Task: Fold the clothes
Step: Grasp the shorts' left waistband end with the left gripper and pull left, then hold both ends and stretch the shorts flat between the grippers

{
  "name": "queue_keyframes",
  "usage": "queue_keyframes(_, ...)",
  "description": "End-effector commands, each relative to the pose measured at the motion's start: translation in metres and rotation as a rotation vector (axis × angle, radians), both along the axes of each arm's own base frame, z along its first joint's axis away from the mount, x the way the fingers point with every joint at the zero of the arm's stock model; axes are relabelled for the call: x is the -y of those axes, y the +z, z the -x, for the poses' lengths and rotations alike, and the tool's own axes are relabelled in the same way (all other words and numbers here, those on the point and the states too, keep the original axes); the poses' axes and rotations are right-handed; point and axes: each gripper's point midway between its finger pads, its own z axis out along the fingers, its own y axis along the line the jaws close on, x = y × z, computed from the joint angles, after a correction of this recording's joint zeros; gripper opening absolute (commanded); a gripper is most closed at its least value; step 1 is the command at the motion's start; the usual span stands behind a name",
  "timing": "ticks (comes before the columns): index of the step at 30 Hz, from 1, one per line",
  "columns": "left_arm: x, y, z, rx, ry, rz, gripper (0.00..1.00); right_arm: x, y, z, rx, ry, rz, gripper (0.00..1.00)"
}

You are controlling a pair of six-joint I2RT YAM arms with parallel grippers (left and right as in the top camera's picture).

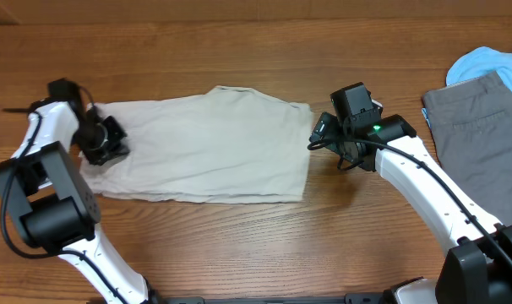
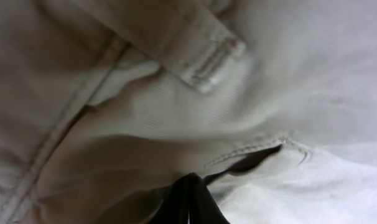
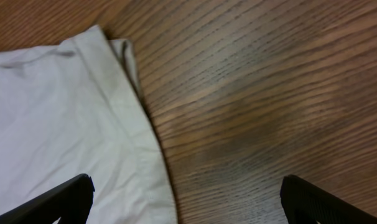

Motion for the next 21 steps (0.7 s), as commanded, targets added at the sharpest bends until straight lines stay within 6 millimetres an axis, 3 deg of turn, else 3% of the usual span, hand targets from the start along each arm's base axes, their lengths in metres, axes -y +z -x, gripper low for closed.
queue_keyframes(1,-0.036,-0.037,0.044,-0.200,0.138,-0.094,0.04,-0.001,-0.005,0.001,-0.012,0.006,-0.008,1.00)
queue_keyframes(7,-0.025,-0.031,0.034,-0.141,0.198,0.037,0.04,-0.012,-0.005,0.000,-0.014,0.027,-0.063,1.00)
queue_keyframes(16,-0.004,-0.019,0.025,-0.110,0.099,0.037,0.05,-0.042,-0.020,-0.008,-0.037,0.094,-0.180,0.98)
queue_keyframes(18,0.000,-0.011,0.020,-0.081,0.059,0.024,0.04,-0.053,-0.026,-0.011,-0.031,0.155,-0.198,0.86)
queue_keyframes(20,0.005,0.002,0.013,-0.038,0.016,0.006,0.04,-0.071,-0.027,-0.017,-0.001,0.261,-0.235,0.66)
queue_keyframes(21,0.008,0.010,0.010,-0.012,-0.009,-0.005,0.05,-0.081,-0.026,-0.019,0.020,0.320,-0.253,0.63)
